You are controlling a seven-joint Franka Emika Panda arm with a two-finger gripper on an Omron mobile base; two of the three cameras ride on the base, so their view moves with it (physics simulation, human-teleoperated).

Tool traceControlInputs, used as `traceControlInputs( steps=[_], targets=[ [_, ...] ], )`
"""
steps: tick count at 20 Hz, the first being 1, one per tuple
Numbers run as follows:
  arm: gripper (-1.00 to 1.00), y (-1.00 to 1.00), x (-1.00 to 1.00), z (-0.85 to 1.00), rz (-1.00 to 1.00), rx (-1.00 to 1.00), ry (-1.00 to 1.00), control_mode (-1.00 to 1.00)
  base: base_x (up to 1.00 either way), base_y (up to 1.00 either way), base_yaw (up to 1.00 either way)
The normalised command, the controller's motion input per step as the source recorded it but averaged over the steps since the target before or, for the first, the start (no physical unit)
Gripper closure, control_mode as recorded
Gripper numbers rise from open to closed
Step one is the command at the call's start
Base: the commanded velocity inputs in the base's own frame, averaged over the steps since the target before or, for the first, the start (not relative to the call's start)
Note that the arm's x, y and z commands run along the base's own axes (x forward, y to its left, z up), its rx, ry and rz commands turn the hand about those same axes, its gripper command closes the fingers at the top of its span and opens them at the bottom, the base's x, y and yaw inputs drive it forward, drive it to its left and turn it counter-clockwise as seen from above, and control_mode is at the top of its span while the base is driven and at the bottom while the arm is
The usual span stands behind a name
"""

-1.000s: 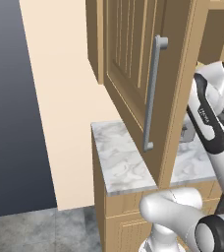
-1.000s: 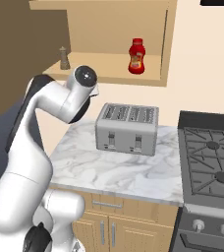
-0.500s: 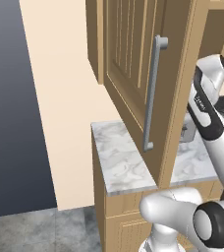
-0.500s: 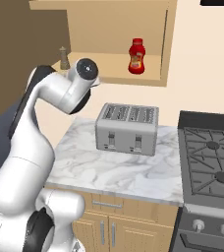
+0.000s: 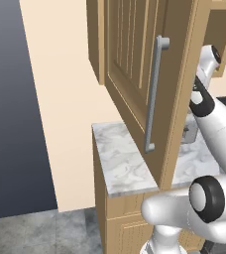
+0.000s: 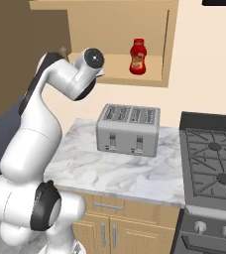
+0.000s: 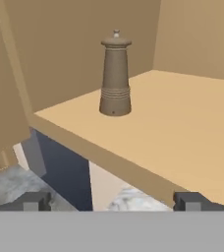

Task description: Take 2 condiments from the cabinet and move them on the counter near the stove.Make sure the condiments are lined up with each other, next to each other.

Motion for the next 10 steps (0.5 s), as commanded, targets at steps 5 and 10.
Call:
traceControlInputs(
  steps=[5, 10],
  targets=[
    [-1.00, 0.09, 0.48, 0.23, 0.00, 0.01, 0.00, -1.00, 0.00, 0.00, 0.00],
    [-1.00, 0.29, 0.42, 0.13, 0.00, 0.00, 0.01, -1.00, 0.00, 0.00, 0.00]
  ],
)
